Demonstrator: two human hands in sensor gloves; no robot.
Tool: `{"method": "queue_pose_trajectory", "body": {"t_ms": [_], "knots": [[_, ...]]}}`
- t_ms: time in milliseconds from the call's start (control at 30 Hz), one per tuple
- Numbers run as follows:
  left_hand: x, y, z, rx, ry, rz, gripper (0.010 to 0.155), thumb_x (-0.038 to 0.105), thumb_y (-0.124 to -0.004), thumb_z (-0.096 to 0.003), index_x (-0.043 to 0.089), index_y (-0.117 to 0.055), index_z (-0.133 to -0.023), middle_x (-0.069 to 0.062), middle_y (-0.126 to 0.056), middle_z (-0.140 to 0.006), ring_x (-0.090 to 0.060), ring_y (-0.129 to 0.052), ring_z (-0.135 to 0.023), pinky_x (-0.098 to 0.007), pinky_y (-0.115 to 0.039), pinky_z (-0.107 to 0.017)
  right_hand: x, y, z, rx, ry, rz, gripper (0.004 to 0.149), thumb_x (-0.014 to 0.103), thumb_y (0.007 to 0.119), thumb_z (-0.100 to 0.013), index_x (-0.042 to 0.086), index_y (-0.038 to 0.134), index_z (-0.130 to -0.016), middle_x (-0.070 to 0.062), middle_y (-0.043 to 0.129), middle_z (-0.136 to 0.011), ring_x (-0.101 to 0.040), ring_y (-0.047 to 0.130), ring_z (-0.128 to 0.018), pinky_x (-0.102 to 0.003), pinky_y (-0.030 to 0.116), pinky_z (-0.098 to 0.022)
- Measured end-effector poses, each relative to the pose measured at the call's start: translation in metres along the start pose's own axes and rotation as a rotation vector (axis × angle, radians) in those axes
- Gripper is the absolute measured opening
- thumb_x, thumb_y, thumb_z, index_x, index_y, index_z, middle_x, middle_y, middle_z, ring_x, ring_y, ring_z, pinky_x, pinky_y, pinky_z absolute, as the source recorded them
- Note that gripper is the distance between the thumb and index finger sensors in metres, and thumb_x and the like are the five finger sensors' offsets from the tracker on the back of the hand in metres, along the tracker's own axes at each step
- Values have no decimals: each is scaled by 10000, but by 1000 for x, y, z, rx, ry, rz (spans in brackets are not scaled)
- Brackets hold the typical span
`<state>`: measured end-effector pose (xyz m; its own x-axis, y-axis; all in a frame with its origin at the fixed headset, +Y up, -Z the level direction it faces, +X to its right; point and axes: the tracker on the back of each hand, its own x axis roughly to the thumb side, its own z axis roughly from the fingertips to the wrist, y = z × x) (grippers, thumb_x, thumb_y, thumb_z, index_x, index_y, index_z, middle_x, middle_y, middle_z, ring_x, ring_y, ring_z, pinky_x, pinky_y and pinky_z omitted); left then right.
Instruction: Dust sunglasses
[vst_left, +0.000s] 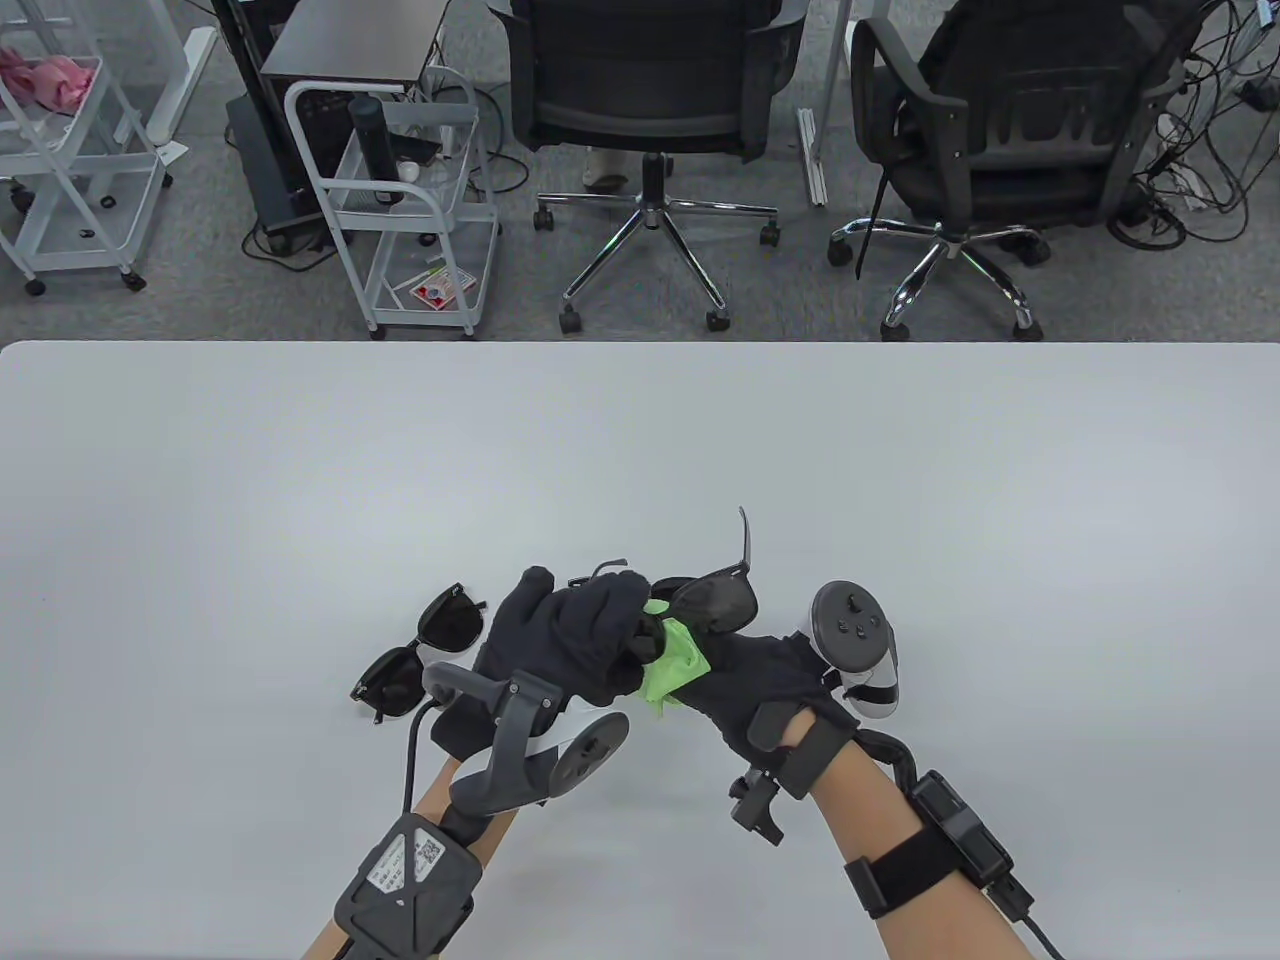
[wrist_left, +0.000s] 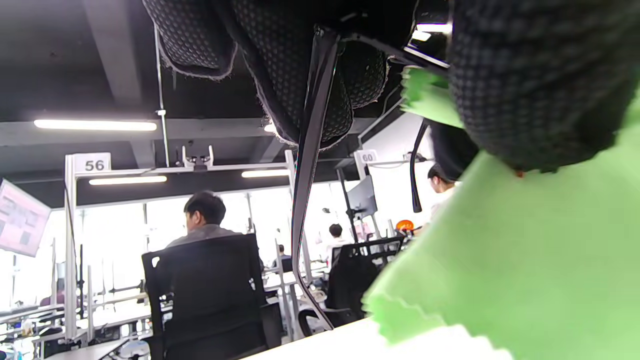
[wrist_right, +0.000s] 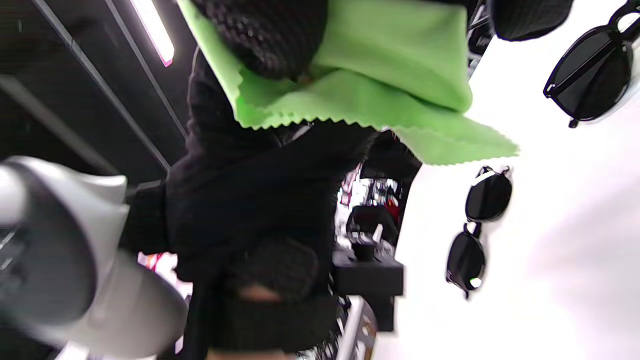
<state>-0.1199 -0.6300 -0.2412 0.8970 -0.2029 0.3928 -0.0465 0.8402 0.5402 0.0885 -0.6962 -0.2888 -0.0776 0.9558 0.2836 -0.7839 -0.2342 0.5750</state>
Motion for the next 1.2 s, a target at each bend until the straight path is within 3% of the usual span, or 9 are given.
{"method": "queue_pose_trajectory", "body": {"t_ms": [133, 333, 500, 633, 800, 867, 933, 1067, 1200], "knots": [[-3, 3, 2, 2, -26, -5, 956, 620, -957, -168, 414, -553, -1009, 208, -769, -956, -12, -1010, -760, -417, -718, -747, 1, 4, -2, 63, -10, 6, 616, 269, 766, -481, 44, 573, -1021, -185, 700, -1049, -496, 776, -909, -710, 584, -596], [4, 7, 3, 26, -55, -20, 961, 598, -961, -164, 427, -539, -1010, 222, -759, -971, 10, -1035, -742, -400, -737, -743, 0, 11, -3, 0, -33, -25, 625, 304, 775, -485, 44, 581, -1019, -175, 718, -1044, -479, 756, -934, -724, 558, -611], [15, 6, 3, 25, -73, 13, 962, 588, -965, -166, 418, -539, -1011, 220, -765, -971, 37, -1066, -690, -375, -753, -737, -4, 14, 3, -249, 13, -118, 450, 328, 866, -459, 130, 836, -862, -65, 948, -853, -357, 947, -801, -661, 657, -610], [21, 8, 0, 15, -63, 82, 949, 589, -960, -168, 406, -560, -1009, 213, -788, -957, 64, -1084, -630, -359, -765, -729, 0, 7, 10, -406, 17, -24, 406, 461, 927, -406, 179, 937, -697, 4, 1042, -649, -271, 1051, -620, -607, 718, -590], [15, 7, -3, 2, -35, 111, 937, 584, -965, -165, 415, -577, -1001, 220, -802, -948, 73, -1094, -608, -342, -780, -719, -4, 8, 8, -340, 1, -159, 429, 408, 839, -443, 143, 911, -772, -32, 1015, -733, -307, 1015, -694, -623, 698, -597], [12, 8, -2, -2, -33, 123, 935, 585, -970, -164, 423, -577, -997, 220, -798, -953, 75, -1099, -602, -332, -788, -716, -7, 11, 6, -266, -6, -262, 441, 318, 856, -437, 124, 871, -832, -61, 978, -806, -338, 980, -755, -637, 684, -598], [13, 7, -1, -9, -46, 123, 934, 583, -976, -166, 425, -577, -996, 217, -796, -953, 74, -1101, -593, -329, -787, -717, -7, 11, 5, -265, 2, -226, 430, 278, 878, -418, 131, 866, -822, -54, 975, -800, -329, 980, -748, -635, 684, -599], [17, 6, -3, -12, -42, 130, 938, 596, -968, -161, 424, -575, -995, 217, -798, -947, 87, -1106, -569, -327, -787, -713, -2, 8, 9, -372, 15, -106, 388, 342, 948, -386, 168, 915, -731, -1, 1031, -687, -268, 1048, -633, -584, 735, -588], [15, 3, -7, -85, 5, 252, 943, 606, -966, -155, 423, -583, -997, 215, -798, -953, 83, -1103, -550, -333, -785, -706, -2, 5, 9, -398, 5, -87, 418, 472, 871, -417, 157, 947, -681, -4, 1055, -605, -255, 1071, -536, -569, 751, -580]]}}
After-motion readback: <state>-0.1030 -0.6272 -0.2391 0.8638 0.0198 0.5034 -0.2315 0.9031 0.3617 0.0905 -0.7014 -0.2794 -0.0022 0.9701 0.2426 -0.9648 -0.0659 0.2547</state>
